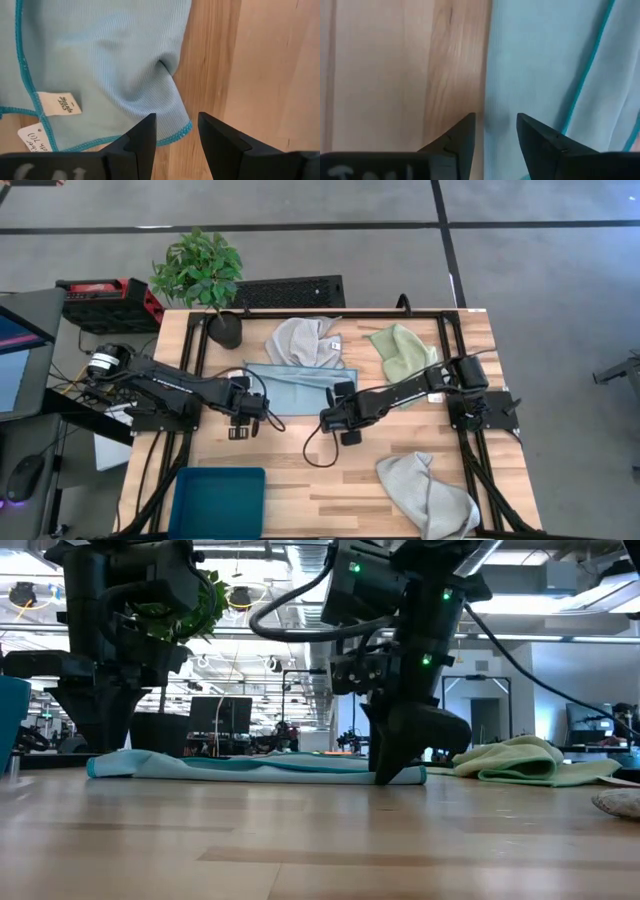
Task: Fold microfiber towels
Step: Fold the blue microfiber cloth
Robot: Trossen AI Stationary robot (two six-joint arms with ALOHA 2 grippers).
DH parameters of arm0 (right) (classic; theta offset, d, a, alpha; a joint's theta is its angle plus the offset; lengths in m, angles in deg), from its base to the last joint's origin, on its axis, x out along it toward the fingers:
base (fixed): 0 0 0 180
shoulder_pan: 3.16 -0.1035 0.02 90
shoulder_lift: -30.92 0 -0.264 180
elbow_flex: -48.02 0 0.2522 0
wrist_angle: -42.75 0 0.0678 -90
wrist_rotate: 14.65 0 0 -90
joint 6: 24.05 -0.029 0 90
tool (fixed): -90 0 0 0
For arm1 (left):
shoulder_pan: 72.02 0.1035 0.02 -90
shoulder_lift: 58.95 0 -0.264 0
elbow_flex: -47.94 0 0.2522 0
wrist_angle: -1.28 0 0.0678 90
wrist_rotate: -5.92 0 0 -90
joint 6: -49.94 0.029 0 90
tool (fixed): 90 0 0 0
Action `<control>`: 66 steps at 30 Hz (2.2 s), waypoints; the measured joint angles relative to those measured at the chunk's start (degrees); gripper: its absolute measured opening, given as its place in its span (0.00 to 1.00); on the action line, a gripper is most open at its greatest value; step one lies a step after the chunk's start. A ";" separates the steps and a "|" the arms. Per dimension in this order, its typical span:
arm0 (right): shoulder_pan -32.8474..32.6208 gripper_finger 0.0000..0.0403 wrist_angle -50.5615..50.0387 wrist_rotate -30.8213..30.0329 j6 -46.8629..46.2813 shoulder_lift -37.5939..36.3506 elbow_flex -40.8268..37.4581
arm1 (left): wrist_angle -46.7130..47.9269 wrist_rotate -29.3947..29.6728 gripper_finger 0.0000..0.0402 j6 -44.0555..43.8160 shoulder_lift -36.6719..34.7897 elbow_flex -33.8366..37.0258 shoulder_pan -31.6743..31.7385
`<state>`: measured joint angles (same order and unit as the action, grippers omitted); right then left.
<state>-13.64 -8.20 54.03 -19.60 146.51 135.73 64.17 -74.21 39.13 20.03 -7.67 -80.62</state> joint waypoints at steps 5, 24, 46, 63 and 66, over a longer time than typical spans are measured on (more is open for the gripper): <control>0.40 0.37 -1.03 0.14 -3.04 0.00 0.00 | -0.03 0.00 0.34 0.04 0.00 0.00 0.00; 1.49 0.02 -9.71 -1.40 -5.64 -0.17 1.29 | -0.66 0.36 0.34 -3.26 0.00 0.00 0.00; 5.81 0.01 5.95 -3.97 16.98 -0.31 11.58 | -0.65 3.83 0.35 -4.90 0.00 -0.02 -0.09; 8.62 0.01 30.85 3.98 24.68 2.78 11.61 | 3.97 4.33 0.35 -11.80 -1.02 -0.04 -0.11; 9.14 0.01 35.42 5.49 25.90 3.96 11.76 | 4.97 4.33 0.35 -13.00 -3.23 -0.04 -0.12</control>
<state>-4.50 27.22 59.52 6.30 150.47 147.50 69.13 -69.88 26.13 16.80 -7.71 -80.74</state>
